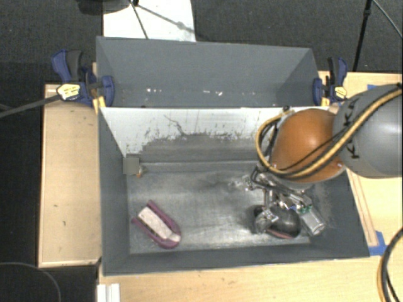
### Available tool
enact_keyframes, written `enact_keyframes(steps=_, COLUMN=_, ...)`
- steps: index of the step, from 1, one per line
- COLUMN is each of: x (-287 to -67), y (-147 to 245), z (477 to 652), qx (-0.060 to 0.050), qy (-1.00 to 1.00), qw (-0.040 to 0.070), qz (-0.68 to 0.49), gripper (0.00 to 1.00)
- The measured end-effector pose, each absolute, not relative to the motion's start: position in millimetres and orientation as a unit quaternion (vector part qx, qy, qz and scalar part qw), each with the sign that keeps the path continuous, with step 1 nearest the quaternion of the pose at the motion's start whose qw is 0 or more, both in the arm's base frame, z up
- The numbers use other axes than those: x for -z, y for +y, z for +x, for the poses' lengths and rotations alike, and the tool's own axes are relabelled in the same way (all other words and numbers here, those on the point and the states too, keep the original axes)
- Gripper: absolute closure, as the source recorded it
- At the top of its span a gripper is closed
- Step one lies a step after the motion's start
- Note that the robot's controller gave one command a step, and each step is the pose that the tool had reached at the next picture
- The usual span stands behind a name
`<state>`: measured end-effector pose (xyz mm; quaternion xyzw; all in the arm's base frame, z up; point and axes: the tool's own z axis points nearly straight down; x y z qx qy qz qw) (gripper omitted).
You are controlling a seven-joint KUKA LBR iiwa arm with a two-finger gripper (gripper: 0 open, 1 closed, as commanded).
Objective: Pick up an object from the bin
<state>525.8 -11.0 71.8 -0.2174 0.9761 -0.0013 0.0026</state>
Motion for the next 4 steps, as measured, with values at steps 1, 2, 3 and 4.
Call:
enact_keyframes(steps=1, x=-104.9, y=-75.2, z=510.5, qx=0.001, qy=0.952, qw=0.002, qz=-0.305, gripper=0.0)
enact_keyframes(steps=2, x=-69.1, y=-101.4, z=521.1, qx=0.0, qy=0.954, qw=0.0, qz=-0.3, gripper=0.0)
enact_keyframes(steps=3, x=-116.8, y=-61.0, z=571.1, qx=0.0, qy=0.919, qw=0.004, qz=-0.394, gripper=0.0)
enact_keyframes(steps=4, x=-114.1, y=-62.7, z=568.2, qx=-0.001, qy=0.921, qw=0.0, qz=-0.39, gripper=1.0)
